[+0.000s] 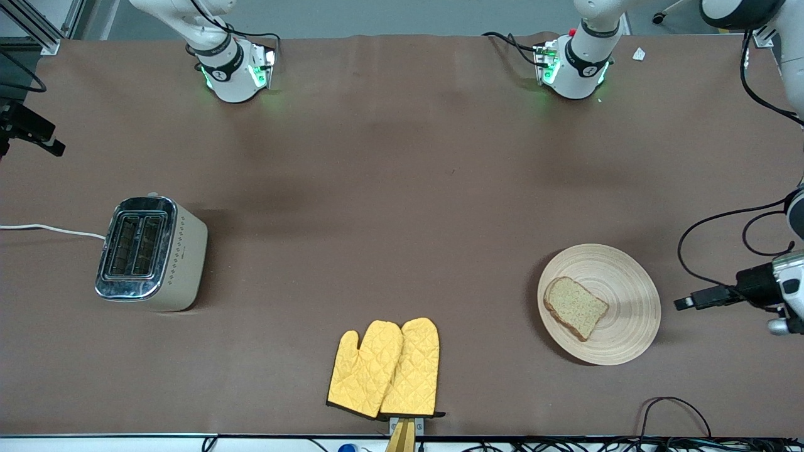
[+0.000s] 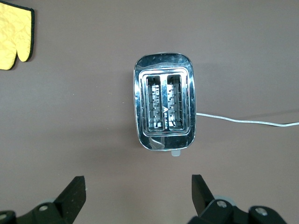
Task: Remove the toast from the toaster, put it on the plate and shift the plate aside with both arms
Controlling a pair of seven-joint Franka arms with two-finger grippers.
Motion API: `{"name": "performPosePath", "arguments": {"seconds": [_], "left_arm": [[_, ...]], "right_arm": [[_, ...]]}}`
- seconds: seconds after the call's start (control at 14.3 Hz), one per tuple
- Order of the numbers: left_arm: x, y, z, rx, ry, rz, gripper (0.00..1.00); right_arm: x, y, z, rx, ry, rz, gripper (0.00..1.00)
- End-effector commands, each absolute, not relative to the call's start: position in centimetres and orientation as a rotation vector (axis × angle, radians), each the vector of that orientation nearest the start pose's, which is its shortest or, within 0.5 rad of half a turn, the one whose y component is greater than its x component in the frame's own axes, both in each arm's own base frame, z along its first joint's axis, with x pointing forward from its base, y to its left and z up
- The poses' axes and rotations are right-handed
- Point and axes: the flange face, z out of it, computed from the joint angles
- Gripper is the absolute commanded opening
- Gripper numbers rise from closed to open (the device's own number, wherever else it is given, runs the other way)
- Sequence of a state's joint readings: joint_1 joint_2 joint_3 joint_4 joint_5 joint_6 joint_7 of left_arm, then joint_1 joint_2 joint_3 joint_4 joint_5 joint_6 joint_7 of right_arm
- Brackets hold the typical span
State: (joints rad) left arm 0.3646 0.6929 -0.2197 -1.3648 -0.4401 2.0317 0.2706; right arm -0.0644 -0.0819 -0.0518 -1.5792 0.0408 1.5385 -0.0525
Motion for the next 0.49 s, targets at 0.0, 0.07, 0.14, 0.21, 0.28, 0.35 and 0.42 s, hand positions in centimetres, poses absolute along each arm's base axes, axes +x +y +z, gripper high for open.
{"name": "performPosePath", "arguments": {"seconds": [0.0,0.07,0.14,0.21,0.28,0.35,0.42], "left_arm": [[72.8,4.8,37.6,2.707,0.296,0.097,1.0],[72.7,2.4,39.6,2.731,0.345,0.104,1.0],[72.6,-0.3,41.0,2.777,0.355,0.11,1.0],[72.1,-2.6,42.7,2.833,0.34,0.126,1.0],[71.6,-4.6,44.1,2.885,0.322,0.142,1.0],[70.6,-7.0,45.1,2.939,0.311,0.108,1.0],[69.9,-8.3,46.2,2.987,0.313,0.09,1.0]], "right_arm": [[51.9,-6.3,66.4,-3.094,0.091,-0.071,1.0],[51.9,-6.5,66.4,-3.094,0.096,-0.074,1.0],[51.9,-6.8,66.4,-3.094,0.105,-0.074,1.0],[51.9,-6.9,66.4,-3.094,0.108,-0.074,1.0],[51.9,-6.7,66.4,-3.095,0.103,-0.074,1.0],[52.0,-6.3,66.4,-3.096,0.089,-0.076,1.0],[51.9,-6.4,66.4,-3.097,0.093,-0.076,1.0]]}}
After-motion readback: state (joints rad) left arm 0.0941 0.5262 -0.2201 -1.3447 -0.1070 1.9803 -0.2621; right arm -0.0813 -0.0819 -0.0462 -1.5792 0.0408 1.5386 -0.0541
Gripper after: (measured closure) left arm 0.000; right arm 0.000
